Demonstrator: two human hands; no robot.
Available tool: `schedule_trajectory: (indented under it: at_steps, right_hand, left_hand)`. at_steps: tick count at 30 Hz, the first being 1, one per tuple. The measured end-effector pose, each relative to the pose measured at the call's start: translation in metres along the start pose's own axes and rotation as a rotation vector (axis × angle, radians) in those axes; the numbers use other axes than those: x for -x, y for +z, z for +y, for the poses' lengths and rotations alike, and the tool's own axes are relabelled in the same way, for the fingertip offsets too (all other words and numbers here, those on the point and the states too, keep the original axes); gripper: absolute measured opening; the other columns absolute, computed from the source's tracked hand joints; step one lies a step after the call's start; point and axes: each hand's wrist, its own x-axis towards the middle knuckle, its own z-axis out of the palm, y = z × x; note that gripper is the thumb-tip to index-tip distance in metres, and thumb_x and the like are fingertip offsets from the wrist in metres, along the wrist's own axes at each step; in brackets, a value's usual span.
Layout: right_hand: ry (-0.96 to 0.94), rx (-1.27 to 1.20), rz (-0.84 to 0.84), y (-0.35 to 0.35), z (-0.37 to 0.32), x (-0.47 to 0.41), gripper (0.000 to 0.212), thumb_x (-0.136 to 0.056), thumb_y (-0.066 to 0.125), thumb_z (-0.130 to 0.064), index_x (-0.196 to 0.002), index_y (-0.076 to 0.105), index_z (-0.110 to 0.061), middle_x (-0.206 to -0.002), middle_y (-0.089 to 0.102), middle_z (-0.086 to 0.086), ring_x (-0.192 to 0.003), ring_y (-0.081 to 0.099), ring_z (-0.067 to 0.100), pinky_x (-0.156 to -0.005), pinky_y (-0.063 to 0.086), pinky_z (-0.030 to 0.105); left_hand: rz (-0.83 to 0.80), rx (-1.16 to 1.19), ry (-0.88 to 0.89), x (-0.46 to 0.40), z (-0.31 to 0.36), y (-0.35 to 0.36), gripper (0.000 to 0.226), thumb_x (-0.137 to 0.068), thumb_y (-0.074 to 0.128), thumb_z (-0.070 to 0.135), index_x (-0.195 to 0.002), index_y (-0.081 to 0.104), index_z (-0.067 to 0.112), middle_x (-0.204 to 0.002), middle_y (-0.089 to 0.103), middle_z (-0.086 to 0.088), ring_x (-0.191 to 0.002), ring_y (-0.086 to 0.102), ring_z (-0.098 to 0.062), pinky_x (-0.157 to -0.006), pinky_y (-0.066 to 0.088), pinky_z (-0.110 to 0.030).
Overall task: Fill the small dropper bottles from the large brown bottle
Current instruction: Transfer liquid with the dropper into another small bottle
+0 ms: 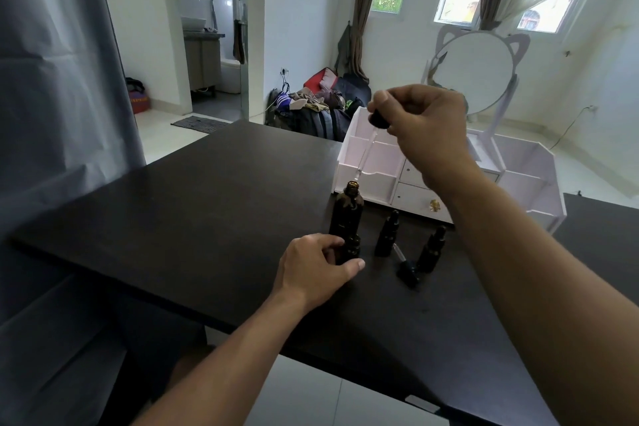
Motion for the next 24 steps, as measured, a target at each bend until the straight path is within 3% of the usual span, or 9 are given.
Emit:
schedule_trajectory:
  at_steps: [4,8,17,21,24]
  right_hand:
    - [0.013,-0.015,-0.029,-0.006,-0.006,0.008,0.021,-0.092,0.067,-0.027,-0.099,0.075,-0.009,-0.087,0.076,0.002,-0.08,0.074,0.01,-0.081,0.06,0.035]
    - [0.038,-0.022,-0.109,-0.009,0.002,0.026,0.011,-0.092,0.067,-0.025,-0.088,0.074,-0.018,-0.083,0.076,0.002,-0.078,0.074,0.012,-0.08,0.059,0.034]
    - [0.097,-0.038,-0.192,-0.003,0.019,0.048,0.008,-0.091,0.068,-0.021,-0.09,0.074,-0.016,-0.082,0.076,0.001,-0.072,0.073,0.007,-0.065,0.054,0.015]
    - [0.108,-0.049,-0.195,0.001,0.022,0.054,0.007,-0.09,0.069,-0.017,-0.085,0.075,-0.015,-0.079,0.076,0.0,-0.071,0.073,0.009,-0.07,0.059,0.021]
    - [0.126,-0.076,-0.181,0.002,0.023,0.054,0.009,-0.088,0.071,-0.017,-0.08,0.074,-0.015,-0.077,0.076,0.002,-0.071,0.073,0.014,-0.072,0.06,0.027]
  left_hand:
    - [0.005,0.081,0.021,0.001,-0.002,0.0,0.053,-0.073,0.078,0.049,-0.12,0.067,0.026,-0.079,0.065,0.008,-0.073,0.062,-0.005,-0.073,0.056,-0.026]
    - [-0.009,0.115,0.01,0.002,-0.001,-0.002,0.045,-0.074,0.078,0.047,-0.114,0.07,0.026,-0.079,0.066,0.009,-0.076,0.063,-0.005,-0.076,0.057,-0.03]
    - [-0.039,0.107,-0.052,0.001,0.0,-0.002,0.026,-0.076,0.077,0.045,-0.099,0.074,0.033,-0.076,0.068,0.008,-0.073,0.064,-0.006,-0.076,0.057,-0.036]
    - [-0.03,0.091,-0.074,-0.001,-0.001,-0.001,0.035,-0.076,0.077,0.047,-0.106,0.074,0.031,-0.076,0.068,0.011,-0.073,0.063,-0.002,-0.068,0.053,-0.023]
    - [-0.028,0.084,-0.074,-0.001,-0.001,-0.001,0.036,-0.076,0.077,0.048,-0.107,0.074,0.03,-0.076,0.067,0.011,-0.073,0.063,-0.003,-0.07,0.053,-0.025]
